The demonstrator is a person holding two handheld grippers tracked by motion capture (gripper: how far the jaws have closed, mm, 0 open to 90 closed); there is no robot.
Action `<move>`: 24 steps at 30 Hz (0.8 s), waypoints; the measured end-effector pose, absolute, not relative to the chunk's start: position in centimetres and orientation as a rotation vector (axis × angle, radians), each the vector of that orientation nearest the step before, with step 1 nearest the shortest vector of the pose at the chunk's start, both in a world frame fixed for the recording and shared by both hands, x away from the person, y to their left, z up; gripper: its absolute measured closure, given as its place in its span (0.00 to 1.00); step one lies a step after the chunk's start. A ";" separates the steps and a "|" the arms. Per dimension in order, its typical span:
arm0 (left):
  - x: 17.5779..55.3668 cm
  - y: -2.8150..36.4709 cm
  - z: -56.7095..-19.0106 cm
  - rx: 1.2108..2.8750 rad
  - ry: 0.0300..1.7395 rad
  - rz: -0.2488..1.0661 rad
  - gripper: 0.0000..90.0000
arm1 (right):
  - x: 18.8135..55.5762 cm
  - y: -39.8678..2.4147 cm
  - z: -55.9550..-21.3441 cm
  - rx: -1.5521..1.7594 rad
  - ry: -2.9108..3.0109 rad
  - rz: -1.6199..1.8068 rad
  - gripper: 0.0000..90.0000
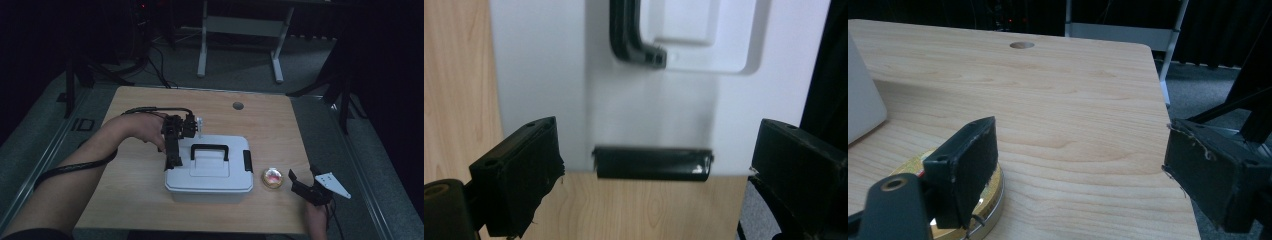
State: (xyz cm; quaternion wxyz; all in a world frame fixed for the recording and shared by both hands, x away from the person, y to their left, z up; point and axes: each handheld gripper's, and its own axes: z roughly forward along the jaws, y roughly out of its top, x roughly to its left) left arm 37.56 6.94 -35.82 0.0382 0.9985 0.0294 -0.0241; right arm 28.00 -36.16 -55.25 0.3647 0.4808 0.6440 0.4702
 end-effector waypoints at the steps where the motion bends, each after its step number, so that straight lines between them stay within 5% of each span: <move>1: 37.6 6.7 -35.8 3.059 0.093 -0.081 0.06 | 28.0 -36.2 -55.2 1.237 1.658 1.210 0.15; 8: 38.3 5.1 -35.8 3.071 0.075 -0.082 0.06 | 28.0 -36.2 -55.3 1.239 1.656 1.213 0.15; 14: 38.4 4.2 -36.3 3.072 0.031 -0.061 0.18 | 28.0 -36.2 -55.3 1.237 1.657 1.215 0.15; 24: 38.2 3.2 -37.0 3.123 -0.014 -0.077 0.64 | 28.0 -36.2 -55.2 1.234 1.667 1.212 0.15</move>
